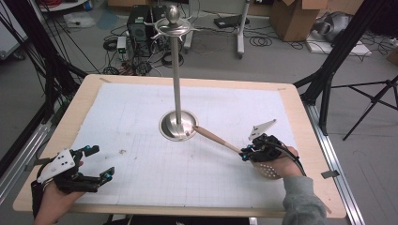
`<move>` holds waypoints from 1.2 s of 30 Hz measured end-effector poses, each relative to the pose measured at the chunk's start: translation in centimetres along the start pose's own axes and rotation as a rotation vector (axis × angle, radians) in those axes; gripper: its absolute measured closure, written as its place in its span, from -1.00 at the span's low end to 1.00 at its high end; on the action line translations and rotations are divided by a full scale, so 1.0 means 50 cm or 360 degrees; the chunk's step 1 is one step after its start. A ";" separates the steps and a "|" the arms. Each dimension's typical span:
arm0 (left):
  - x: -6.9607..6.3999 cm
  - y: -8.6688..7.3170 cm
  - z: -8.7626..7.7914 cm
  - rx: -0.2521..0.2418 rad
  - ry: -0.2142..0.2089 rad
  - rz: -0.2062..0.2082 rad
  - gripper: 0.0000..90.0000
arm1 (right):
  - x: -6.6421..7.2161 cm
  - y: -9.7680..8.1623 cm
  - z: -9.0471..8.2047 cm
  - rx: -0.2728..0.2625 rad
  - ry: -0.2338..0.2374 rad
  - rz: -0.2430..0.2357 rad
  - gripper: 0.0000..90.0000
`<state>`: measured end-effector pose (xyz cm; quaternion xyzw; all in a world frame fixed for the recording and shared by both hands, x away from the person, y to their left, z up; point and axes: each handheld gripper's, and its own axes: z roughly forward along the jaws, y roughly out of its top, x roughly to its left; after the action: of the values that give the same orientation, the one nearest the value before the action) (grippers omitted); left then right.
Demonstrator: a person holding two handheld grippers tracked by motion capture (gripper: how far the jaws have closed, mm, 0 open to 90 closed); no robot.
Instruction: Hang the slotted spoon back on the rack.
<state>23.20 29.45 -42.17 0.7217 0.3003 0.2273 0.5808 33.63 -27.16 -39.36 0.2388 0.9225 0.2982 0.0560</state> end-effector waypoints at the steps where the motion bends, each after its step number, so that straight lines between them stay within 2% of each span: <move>1: 0.000 0.000 0.000 0.0000 0.0001 -0.0004 -0.92 | 0.000 0.000 -0.003 -0.0028 0.0007 0.0004 0.74; 8: 0.000 0.001 -0.002 -0.0018 -0.0003 -0.0001 -0.92 | 0.000 0.001 -0.027 -0.0179 0.0032 0.0013 0.74; 13: 0.000 -0.001 0.000 -0.0003 -0.0006 0.0002 -0.92 | -0.001 -0.001 -0.046 -0.0286 0.0037 0.0024 0.74; 23: -0.001 -0.001 0.000 -0.0004 -0.0011 -0.0006 -0.92 | 0.004 0.008 -0.078 -0.0375 0.0062 0.0009 0.74; 29: -0.002 -0.002 0.001 0.0001 -0.0016 -0.0004 -0.92 | 0.005 0.020 -0.099 -0.0481 0.0094 -0.0019 0.74; 36: -0.001 -0.001 0.000 -0.0002 -0.0014 -0.0004 -0.92 | 0.006 0.035 -0.126 -0.0539 0.0083 -0.0029 0.74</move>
<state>23.15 29.40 -42.23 0.7220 0.2985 0.2234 0.5829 32.55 -29.09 -33.23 0.2096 0.8623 0.4550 0.0742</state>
